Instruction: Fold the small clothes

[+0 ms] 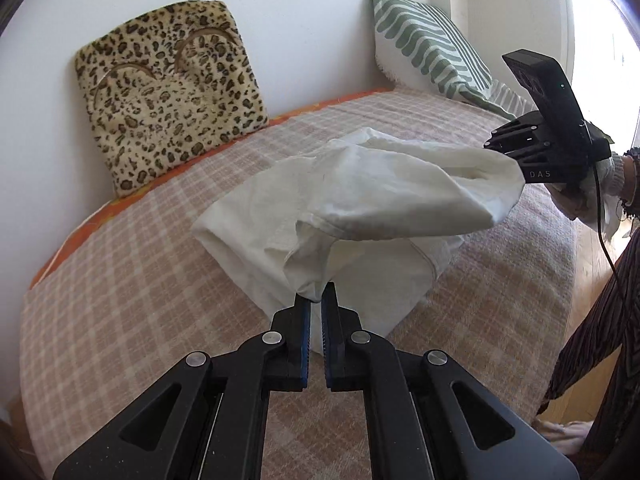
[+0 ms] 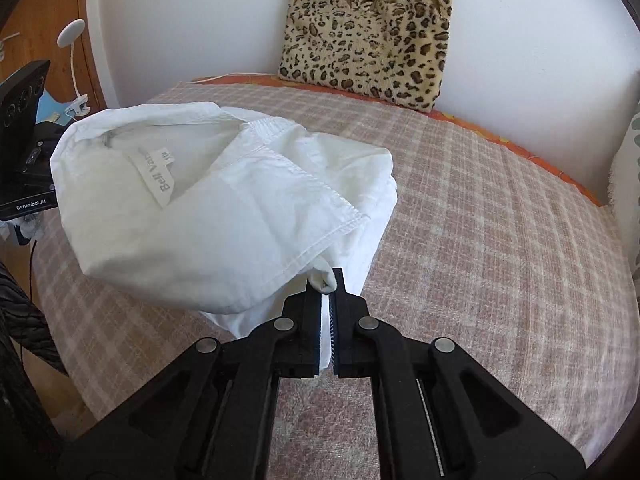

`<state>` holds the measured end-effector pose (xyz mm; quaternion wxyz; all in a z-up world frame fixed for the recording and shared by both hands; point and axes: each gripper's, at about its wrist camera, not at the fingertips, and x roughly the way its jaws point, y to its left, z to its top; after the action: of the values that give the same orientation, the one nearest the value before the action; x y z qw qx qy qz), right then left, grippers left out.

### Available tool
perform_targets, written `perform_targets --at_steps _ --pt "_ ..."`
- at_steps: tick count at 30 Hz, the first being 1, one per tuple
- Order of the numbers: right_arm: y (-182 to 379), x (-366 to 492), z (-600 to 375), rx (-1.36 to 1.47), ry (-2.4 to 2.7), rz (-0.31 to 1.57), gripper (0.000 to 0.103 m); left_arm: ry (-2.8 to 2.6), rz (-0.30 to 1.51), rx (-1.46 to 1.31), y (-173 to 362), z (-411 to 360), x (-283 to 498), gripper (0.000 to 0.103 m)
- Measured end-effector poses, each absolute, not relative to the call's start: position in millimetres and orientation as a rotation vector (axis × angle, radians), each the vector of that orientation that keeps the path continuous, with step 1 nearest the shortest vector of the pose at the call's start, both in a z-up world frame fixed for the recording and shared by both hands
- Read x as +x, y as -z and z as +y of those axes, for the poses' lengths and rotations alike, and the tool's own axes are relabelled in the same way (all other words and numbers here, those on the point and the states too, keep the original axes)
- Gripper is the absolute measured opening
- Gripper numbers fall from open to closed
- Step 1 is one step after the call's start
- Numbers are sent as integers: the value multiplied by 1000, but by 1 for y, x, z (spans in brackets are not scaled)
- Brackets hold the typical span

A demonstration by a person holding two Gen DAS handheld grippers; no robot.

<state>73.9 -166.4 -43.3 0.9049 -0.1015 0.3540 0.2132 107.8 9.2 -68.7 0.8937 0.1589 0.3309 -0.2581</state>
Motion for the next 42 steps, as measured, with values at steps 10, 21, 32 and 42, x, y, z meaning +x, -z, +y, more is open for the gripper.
perform_targets --at_steps 10,21,32,42 --pt "40 67 -219 9 -416 821 12 536 686 294 43 40 89 8" --pt "65 110 -189 71 -399 948 40 646 885 131 82 12 150 10" --pt "57 111 -247 319 -453 892 65 593 882 -47 60 60 142 19" --pt "81 224 -272 726 -628 934 65 536 864 -209 53 67 198 29"
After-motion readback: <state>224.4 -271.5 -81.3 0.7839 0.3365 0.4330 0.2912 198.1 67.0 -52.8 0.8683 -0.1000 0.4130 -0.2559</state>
